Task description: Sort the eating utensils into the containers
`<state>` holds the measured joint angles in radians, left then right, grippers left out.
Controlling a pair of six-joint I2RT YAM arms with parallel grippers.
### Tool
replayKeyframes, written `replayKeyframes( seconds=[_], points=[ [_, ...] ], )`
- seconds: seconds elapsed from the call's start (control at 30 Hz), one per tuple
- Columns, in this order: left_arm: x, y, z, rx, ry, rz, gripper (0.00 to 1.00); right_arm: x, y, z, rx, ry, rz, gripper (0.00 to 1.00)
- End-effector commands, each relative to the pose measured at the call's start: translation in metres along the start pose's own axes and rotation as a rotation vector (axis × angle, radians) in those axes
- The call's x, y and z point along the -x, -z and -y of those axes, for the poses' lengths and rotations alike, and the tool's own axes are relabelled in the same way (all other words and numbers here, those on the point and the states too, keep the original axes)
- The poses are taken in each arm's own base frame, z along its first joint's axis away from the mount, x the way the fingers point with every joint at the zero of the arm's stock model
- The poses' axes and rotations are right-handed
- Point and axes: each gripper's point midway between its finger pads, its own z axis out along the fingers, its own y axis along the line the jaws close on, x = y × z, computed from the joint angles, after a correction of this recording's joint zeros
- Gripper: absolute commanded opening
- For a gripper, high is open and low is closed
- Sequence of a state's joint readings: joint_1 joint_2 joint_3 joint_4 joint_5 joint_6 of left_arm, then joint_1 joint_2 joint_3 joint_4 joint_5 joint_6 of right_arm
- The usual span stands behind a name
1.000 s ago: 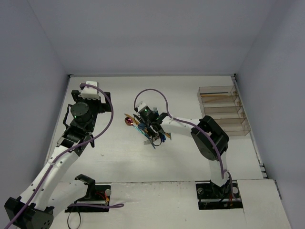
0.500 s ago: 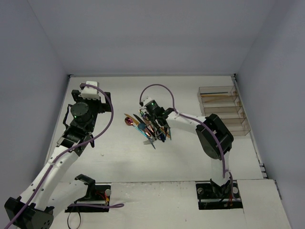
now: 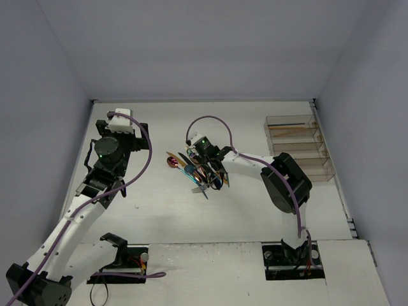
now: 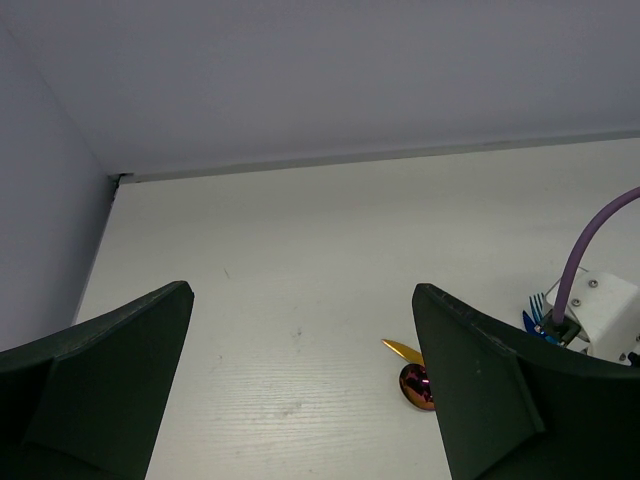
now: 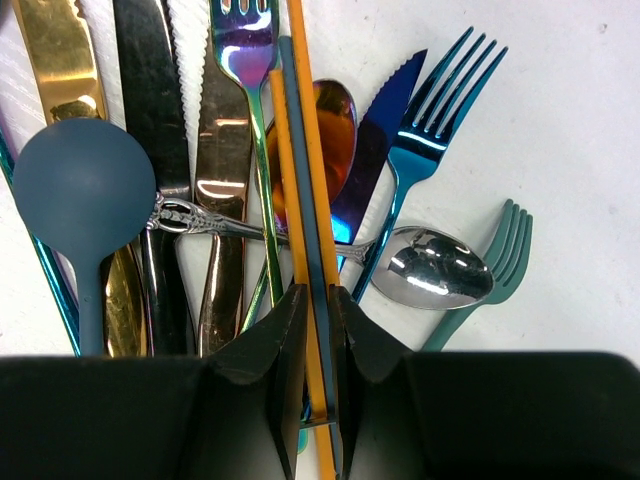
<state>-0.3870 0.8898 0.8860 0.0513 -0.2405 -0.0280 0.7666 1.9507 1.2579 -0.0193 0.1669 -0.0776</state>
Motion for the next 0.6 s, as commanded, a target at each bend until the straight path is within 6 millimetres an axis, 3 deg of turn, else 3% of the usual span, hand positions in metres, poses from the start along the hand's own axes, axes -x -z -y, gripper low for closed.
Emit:
replayKeyframes(
  seconds=[0.0,0.57],
  points=[
    [0.023,0.000,0.003,-0.010,0.029,0.085,0.90,0.001,0.001,-0.002,0.004,0.002,0.007,0.12],
    [0.021,-0.002,0.006,-0.018,0.029,0.079,0.90,-0.016,0.002,-0.018,0.069,-0.009,-0.024,0.11]
  ],
)
